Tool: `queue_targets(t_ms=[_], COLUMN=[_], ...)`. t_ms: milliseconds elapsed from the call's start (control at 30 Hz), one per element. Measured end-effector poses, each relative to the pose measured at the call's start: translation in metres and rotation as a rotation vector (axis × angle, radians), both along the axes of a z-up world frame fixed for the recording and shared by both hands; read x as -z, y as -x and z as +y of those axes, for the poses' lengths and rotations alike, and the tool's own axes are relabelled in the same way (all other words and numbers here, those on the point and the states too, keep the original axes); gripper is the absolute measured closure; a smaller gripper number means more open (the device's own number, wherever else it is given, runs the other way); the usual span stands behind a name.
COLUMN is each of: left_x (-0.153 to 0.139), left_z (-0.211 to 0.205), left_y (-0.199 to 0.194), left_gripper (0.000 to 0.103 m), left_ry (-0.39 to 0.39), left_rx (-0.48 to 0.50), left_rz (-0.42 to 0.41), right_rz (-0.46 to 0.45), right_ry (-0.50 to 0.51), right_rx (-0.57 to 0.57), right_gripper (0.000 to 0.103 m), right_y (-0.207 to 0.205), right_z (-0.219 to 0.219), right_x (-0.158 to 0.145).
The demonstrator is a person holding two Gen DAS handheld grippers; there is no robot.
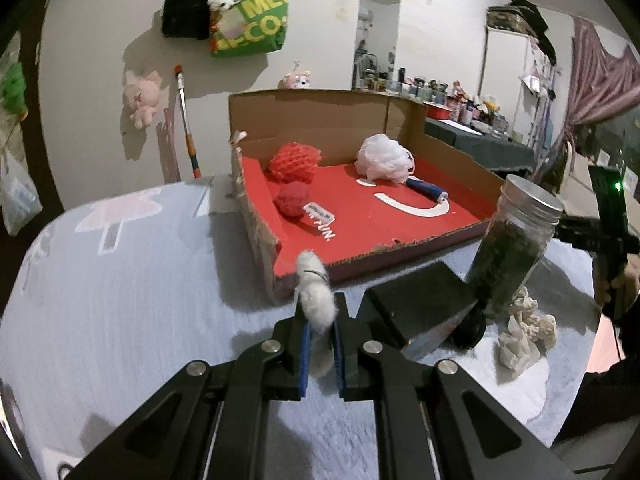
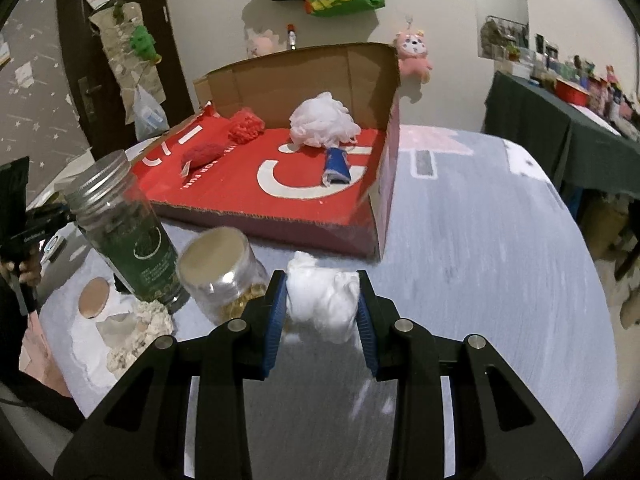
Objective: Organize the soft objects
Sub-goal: 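Carry the bunny and cotton roll over into the red box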
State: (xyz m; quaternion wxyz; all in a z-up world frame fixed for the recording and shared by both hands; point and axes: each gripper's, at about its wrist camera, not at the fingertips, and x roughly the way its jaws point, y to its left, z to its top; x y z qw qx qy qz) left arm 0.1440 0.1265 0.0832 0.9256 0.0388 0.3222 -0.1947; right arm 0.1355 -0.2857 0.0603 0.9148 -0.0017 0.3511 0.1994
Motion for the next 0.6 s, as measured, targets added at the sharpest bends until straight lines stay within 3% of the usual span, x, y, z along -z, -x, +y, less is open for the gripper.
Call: queue_targets(t_ms=[300, 600], left_x=[-0.024, -0.044], left_z=[-0.015, -0.047], left_y=[-0.027, -0.075], left_gripper=[0.093, 0.093], left_ry=[0.007, 0.103], left_rx=[0.071, 0.149], left_rz=[-0.015, 0.07], right_rz=[-0.011, -0.01], right_ry=[-0.009, -0.007], right_rx=[-0.069, -0.157], right_gripper=[0.071, 0.071], right_y=[-0.022, -0.054], right_z=[0.006, 0.034], right_x=[-0.02, -0.041])
